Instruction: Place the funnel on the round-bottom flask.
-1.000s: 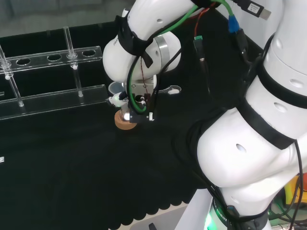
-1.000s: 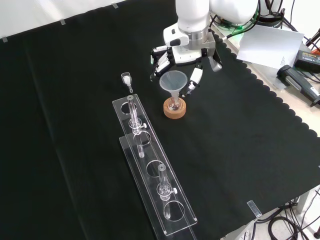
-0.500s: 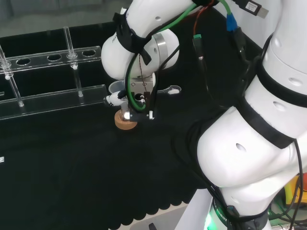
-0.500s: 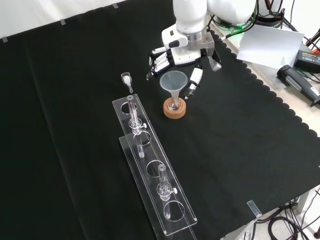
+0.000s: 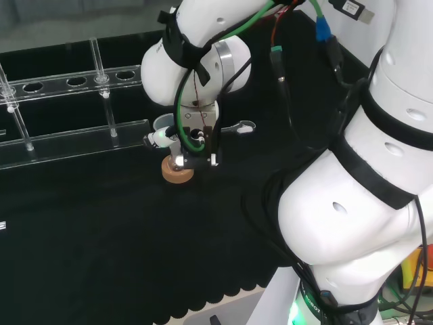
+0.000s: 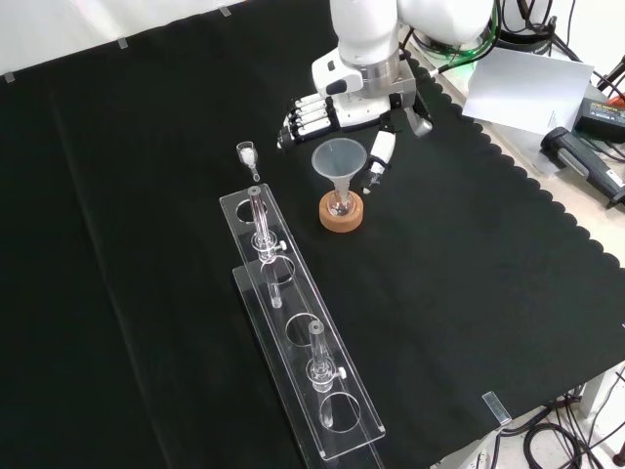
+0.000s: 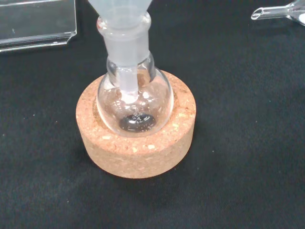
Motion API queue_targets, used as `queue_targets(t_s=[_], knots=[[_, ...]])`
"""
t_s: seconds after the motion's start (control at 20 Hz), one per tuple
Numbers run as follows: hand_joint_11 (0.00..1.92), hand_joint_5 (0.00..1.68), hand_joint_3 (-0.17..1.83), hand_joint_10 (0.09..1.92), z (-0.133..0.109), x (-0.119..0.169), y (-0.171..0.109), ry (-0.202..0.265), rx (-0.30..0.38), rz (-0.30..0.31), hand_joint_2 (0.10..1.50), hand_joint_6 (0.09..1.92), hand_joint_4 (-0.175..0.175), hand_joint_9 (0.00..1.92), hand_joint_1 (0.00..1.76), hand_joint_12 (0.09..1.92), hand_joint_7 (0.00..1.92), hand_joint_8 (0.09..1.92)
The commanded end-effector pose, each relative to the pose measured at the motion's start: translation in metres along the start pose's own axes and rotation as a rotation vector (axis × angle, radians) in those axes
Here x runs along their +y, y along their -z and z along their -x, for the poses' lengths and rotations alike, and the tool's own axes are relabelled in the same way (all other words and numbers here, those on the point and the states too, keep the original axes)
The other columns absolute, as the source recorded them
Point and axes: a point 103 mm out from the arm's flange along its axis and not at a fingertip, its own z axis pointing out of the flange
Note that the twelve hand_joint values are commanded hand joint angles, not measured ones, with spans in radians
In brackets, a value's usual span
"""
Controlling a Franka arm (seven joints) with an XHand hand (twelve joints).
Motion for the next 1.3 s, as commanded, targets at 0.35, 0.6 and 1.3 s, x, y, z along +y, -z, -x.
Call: queue_targets(t_s=[0.35, 0.6, 1.3], knots=[[0.0, 0.0, 0.0, 0.33, -0.001, -0.004, 0.07, 0.039, 0.036, 0.08, 0.61, 0.09, 0.037, 0.0, 0.34, 0.48, 0.0, 0.19], [0.0, 0.0, 0.0, 0.41, 0.007, -0.008, 0.099, 0.032, 0.057, 0.128, 0.61, 0.09, 0.032, 0.0, 0.33, 0.46, 0.01, 0.25], [0.0, 0.0, 0.0, 0.61, 0.015, 0.019, 0.121, 0.103, 0.004, 0.099, 0.62, 0.09, 0.018, 0.0, 0.33, 0.57, 0.02, 0.43]])
